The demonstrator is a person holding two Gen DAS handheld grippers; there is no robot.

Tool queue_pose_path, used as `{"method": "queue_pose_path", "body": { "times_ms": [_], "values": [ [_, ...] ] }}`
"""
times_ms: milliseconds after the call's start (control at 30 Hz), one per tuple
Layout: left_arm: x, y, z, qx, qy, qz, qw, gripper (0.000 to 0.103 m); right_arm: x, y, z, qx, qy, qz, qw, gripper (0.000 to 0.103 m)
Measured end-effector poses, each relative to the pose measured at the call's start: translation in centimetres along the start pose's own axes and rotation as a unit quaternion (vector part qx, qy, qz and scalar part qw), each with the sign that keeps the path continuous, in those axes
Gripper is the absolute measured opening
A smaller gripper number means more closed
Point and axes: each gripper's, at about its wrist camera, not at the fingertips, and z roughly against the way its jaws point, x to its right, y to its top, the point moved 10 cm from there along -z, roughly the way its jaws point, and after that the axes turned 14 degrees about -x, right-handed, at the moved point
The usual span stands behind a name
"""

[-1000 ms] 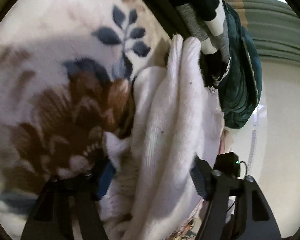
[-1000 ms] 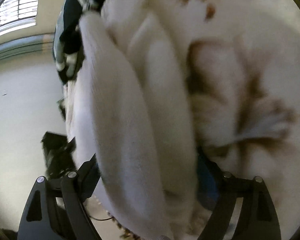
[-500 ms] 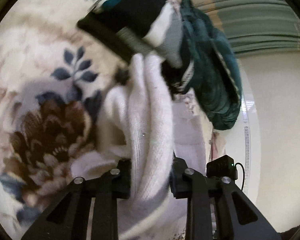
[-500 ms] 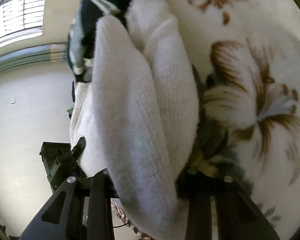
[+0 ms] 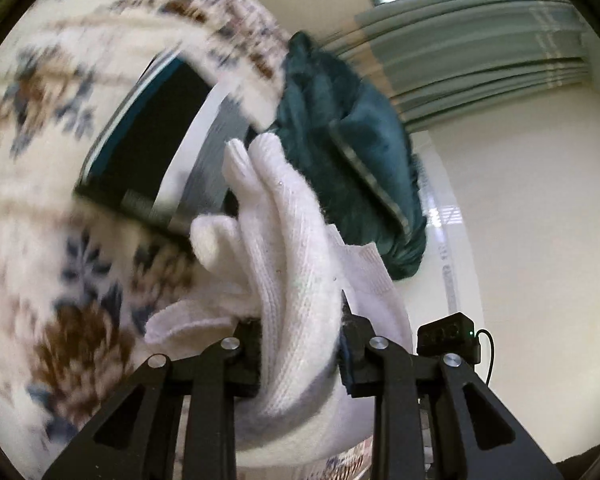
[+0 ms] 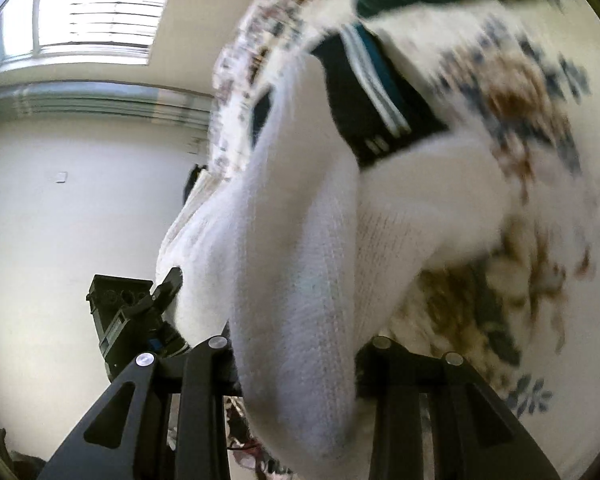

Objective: Fold small clothes
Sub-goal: 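Carry the sweater bundle onto the dark striped garment stack with both grippers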

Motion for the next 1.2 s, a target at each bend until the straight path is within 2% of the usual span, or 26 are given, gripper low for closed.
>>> {"method": "queue_pose_path", "body": {
  "times_ms": [167,267,367,467,533,633,667,700,733,833,867,900,967,1033,1067,1100,1200],
  "values": [
    [3.4,8.4,2.1,0.031,-0.007,-0.025,0.9992,0.023,-6.6,8.7,2.0,0.035,0.007,0.039,0.999,0.034],
    [4.2,14.0,2.6,0.043,-0.001,-0.038,0.9983,0.024,-8.7,14.0,2.3,0.051,0.013,0.052,0.997,0.034],
    [2.1,18.5,1.8,0.042,0.018,-0.035,0.9984,0.024,-8.7,20.1,1.2,0.058,0.011,0.053,0.997,0.034],
    [-3.0,21.1,-0.9,0.027,0.057,-0.017,0.9978,0.026,-6.1,24.8,-2.0,0.046,0.003,0.035,0.998,0.034],
    [-6.7,21.7,-3.1,0.01,0.083,0.005,0.9965,0.028,-3.3,27.1,-4.5,0.026,-0.006,0.014,1.0,0.034],
    [-12.9,20.8,-6.9,-0.032,0.114,0.046,0.9919,0.028,2.3,29.0,-8.0,0.0,-0.049,-0.025,0.998,0.037],
    [-14.4,20.2,-7.7,-0.041,0.109,0.059,0.9915,0.031,3.7,29.4,-8.4,-0.003,-0.063,-0.032,0.998,0.04],
    [-14.6,19.9,-7.8,-0.039,0.092,0.061,0.9931,0.035,4.7,29.6,-8.4,-0.006,-0.075,-0.038,0.996,0.05],
    [-14.6,19.6,-7.6,-0.035,0.078,0.059,0.9946,0.036,4.9,29.5,-8.0,-0.005,-0.081,-0.042,0.996,0.055],
    [-13.5,18.2,-5.6,-0.01,0.049,0.055,0.9972,0.047,4.7,29.4,-5.4,0.025,-0.122,-0.025,0.992,0.055],
    [-13.3,18.0,-4.5,0.004,0.053,0.059,0.9969,0.055,4.4,29.3,-4.3,0.04,-0.146,-0.017,0.988,0.055],
    [-13.2,18.1,-3.8,0.015,0.056,0.058,0.9966,0.058,4.3,29.2,-3.6,0.051,-0.156,-0.013,0.986,0.055],
    [-12.8,18.0,-2.5,0.032,0.088,0.043,0.9947,0.058,3.9,29.5,-3.5,0.052,-0.154,-0.006,0.987,0.055],
    [-12.6,18.5,-2.3,0.035,0.134,0.02,0.9902,0.058,4.9,30.0,-3.8,0.045,-0.187,-0.017,0.981,0.055],
    [-13.0,19.0,-2.7,0.029,0.158,0.015,0.9868,0.058,6.0,29.7,-4.1,0.038,-0.211,-0.032,0.976,0.055],
    [-13.9,19.6,-3.4,0.018,0.189,0.011,0.9817,0.058,6.6,29.7,-4.5,0.031,-0.217,-0.04,0.975,0.055],
    [-16.3,19.2,-5.2,-0.012,0.221,0.026,0.9749,0.058,7.0,29.7,-4.8,0.03,-0.263,-0.037,0.964,0.055]
  ]
}}
